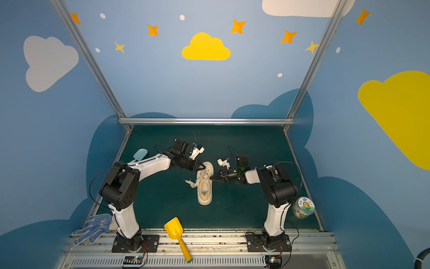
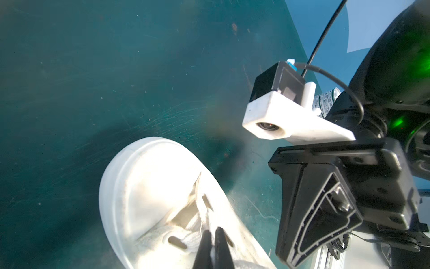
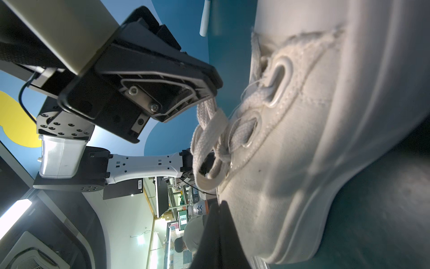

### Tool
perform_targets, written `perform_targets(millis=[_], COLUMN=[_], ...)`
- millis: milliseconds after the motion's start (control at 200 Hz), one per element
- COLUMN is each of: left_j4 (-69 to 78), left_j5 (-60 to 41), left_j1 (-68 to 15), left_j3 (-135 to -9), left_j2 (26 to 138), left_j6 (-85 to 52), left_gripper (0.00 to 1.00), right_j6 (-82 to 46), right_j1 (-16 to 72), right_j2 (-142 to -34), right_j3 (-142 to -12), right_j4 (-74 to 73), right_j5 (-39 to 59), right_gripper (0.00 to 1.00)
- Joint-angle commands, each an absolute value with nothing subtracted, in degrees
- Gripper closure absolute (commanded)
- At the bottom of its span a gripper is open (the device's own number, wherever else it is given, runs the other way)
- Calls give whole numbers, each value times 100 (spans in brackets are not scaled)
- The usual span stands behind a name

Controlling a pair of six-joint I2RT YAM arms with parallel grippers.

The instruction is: Tie the shoes

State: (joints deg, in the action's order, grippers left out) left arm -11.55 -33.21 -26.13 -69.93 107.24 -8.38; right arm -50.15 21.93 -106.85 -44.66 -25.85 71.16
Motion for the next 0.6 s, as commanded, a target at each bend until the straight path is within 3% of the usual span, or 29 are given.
perform_targets(millis=[0, 100, 120, 170, 275, 436, 596], left_j4=[-1064, -1063, -1059, -1063, -998, -946, -1284], left_j5=[-3435, -3502, -3496, -3476, -3484, -3356, -3192], left_j1=[-2614, -2635, -2633, -2628, -2628, -2604, -2519], left_j3=[-7015, -7005, -7013, -7018, -7023, -6952, -6769], left_j2=[10549, 10573, 10573, 10558, 10425, 10084, 9718], left_j6=[-865, -882, -887, -894, -888, -788, -523], left_gripper=[97, 93, 88, 63, 46, 30, 28], right_j6=[-4830, -4746, -4746, -4746, -4747, -4765, -4790], right_j1=[2179, 2189, 2187, 2204, 2237, 2276, 2301], right_j2=[-10526, -10570, -10586, -10624, -10670, -10703, -10782], right_j3=[-4493, -4607, -4631, -4677, -4754, -4824, -4896], right_j4=[-2405, -2264, -2259, -2261, -2245, -2239, -2276], right_j5=[7186, 7138, 7138, 7119, 7119, 7080, 7057], right_gripper=[100, 100, 100, 100, 100, 100, 100])
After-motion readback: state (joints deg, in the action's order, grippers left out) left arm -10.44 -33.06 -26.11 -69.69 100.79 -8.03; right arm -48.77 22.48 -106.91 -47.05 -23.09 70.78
